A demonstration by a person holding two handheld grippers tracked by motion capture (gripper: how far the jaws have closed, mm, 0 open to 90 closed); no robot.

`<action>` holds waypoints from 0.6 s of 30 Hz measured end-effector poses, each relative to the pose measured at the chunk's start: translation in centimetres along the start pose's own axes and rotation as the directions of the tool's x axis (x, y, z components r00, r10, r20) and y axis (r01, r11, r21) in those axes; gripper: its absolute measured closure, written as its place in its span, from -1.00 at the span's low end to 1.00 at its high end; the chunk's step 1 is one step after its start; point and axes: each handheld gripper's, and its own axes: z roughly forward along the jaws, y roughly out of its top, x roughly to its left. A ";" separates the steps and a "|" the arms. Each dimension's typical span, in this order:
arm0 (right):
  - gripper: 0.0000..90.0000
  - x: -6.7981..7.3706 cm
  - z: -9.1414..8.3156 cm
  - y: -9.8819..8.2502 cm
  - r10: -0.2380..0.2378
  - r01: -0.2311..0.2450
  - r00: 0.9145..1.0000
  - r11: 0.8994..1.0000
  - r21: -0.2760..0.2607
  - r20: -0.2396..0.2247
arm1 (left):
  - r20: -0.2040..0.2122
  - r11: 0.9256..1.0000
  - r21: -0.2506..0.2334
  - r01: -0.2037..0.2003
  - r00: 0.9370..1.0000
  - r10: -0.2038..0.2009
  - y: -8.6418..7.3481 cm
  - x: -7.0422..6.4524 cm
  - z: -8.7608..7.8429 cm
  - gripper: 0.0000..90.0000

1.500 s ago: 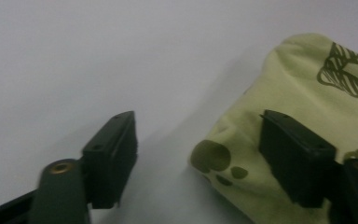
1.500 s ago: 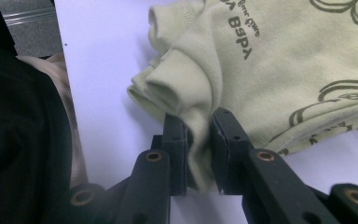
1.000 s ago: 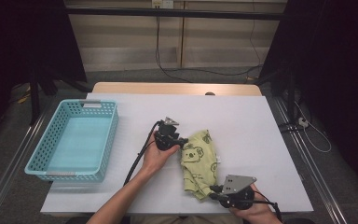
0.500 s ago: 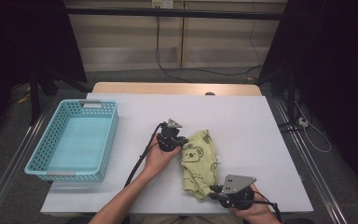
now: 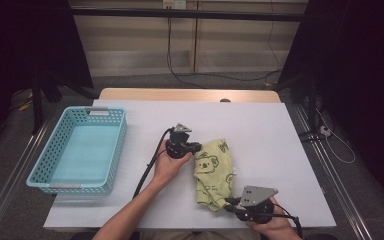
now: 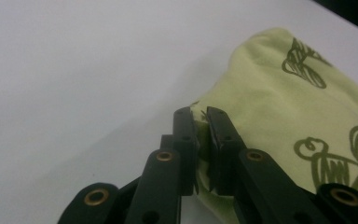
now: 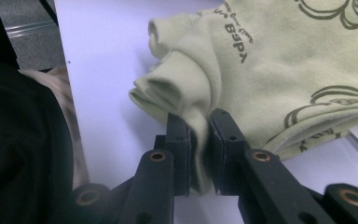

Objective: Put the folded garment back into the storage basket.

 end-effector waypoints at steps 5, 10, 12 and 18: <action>0.77 0.0 0.0 0.1 -0.005 0.005 1.000 1.000 -0.006 -0.001 | 0.014 1.000 -0.022 -0.015 1.000 0.015 0.5 -0.1 -0.5 0.85; 0.77 0.1 0.0 0.3 -0.005 0.004 1.000 1.000 -0.025 -0.011 | 0.020 0.999 -0.039 -0.004 1.000 0.005 0.7 0.1 -0.7 0.85; 0.78 0.2 0.0 0.4 -0.009 0.008 1.000 0.999 -0.032 -0.012 | 0.031 0.999 -0.049 0.011 0.999 -0.009 0.8 0.1 -0.8 0.85; 0.78 0.3 0.0 0.5 -0.014 0.013 1.000 0.999 -0.047 -0.023 | 0.033 0.998 -0.064 0.018 0.999 -0.016 1.0 0.2 -1.0 0.85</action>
